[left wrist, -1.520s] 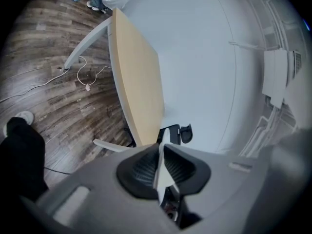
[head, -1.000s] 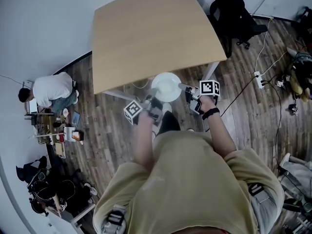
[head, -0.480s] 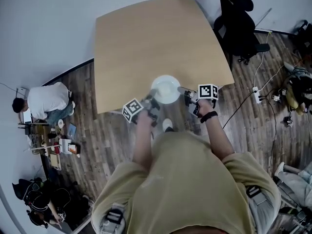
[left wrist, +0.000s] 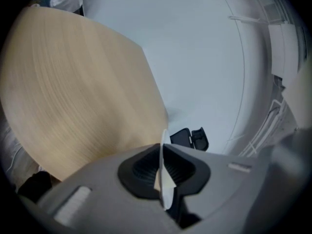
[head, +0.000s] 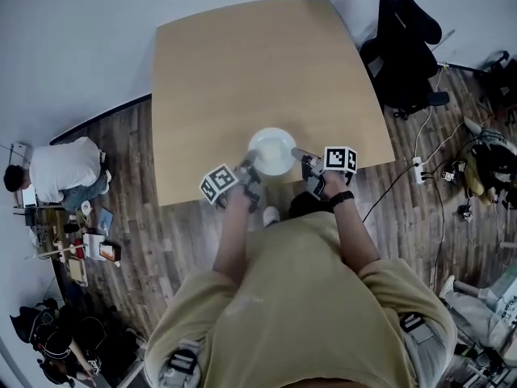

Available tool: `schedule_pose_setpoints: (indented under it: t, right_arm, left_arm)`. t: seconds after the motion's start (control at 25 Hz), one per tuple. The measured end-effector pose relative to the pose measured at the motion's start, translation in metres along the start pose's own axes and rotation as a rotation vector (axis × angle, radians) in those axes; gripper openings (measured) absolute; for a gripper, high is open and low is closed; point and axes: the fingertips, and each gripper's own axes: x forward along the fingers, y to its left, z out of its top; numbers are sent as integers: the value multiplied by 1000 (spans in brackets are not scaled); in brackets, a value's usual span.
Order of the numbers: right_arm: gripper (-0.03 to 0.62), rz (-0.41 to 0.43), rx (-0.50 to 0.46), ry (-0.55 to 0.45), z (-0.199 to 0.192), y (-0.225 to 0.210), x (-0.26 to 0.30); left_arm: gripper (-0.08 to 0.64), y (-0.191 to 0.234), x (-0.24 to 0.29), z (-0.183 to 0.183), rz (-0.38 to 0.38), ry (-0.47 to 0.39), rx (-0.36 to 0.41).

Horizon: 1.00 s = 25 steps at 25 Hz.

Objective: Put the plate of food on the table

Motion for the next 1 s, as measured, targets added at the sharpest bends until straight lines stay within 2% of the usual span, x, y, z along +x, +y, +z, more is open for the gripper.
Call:
schedule_pose_setpoints:
  t: [0.2,0.4,0.68,0.84,1.0]
  right_arm:
    - [32,-38,43,29,17,-28,13]
    - [31,-50,39,59,65,-44,47]
    - [31,-82,12,73,132,-60,83]
    - [32,-100,20,64,161,-73,101]
    - [34,-131,20,54,187,-86,112]
  left_arm:
    - [17,17,31,5,47,18,-10]
    - [17,30,74,35,89,32,-16]
    - [35,27,142,79,186,75,149]
    - [40,31,175,100,220,91,196]
    - [41,33,206,114,239,101,208]
